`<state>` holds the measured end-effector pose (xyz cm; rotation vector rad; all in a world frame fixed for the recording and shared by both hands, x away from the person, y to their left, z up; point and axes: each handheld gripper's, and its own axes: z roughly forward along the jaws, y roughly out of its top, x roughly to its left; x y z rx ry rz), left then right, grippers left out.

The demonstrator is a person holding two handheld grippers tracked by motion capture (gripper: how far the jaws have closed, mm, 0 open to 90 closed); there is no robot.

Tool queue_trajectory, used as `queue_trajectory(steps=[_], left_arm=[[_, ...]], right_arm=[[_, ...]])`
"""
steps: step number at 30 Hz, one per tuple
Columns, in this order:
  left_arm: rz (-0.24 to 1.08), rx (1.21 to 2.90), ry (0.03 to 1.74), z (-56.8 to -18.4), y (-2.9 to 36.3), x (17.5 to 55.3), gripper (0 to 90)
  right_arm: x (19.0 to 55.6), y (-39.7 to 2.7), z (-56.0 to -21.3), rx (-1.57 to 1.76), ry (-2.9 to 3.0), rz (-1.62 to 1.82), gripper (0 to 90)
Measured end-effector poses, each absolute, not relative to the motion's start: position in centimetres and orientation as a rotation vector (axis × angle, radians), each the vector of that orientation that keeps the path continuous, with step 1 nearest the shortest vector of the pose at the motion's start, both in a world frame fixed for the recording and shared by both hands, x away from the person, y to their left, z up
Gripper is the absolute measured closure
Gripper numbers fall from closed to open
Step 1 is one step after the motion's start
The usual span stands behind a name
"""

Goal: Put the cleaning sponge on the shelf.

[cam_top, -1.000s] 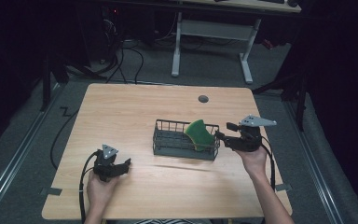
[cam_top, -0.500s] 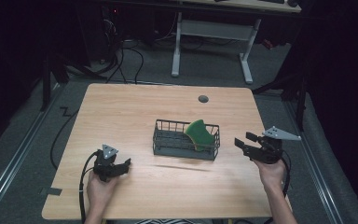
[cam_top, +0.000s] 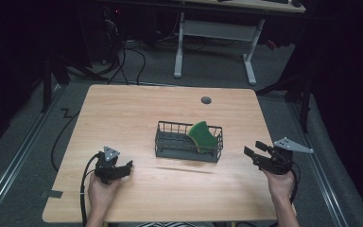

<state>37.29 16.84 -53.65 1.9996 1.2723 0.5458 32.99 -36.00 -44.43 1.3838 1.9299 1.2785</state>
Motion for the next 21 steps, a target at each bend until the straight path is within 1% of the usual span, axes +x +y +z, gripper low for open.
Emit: queue_trajectory(steps=[21], left_arm=[[0.546,1.999,1.272,-53.7,16.8,37.3,27.2]], right_arm=[[31.5,-35.9,-48.0,1.443,1.944,1.278,38.4]])
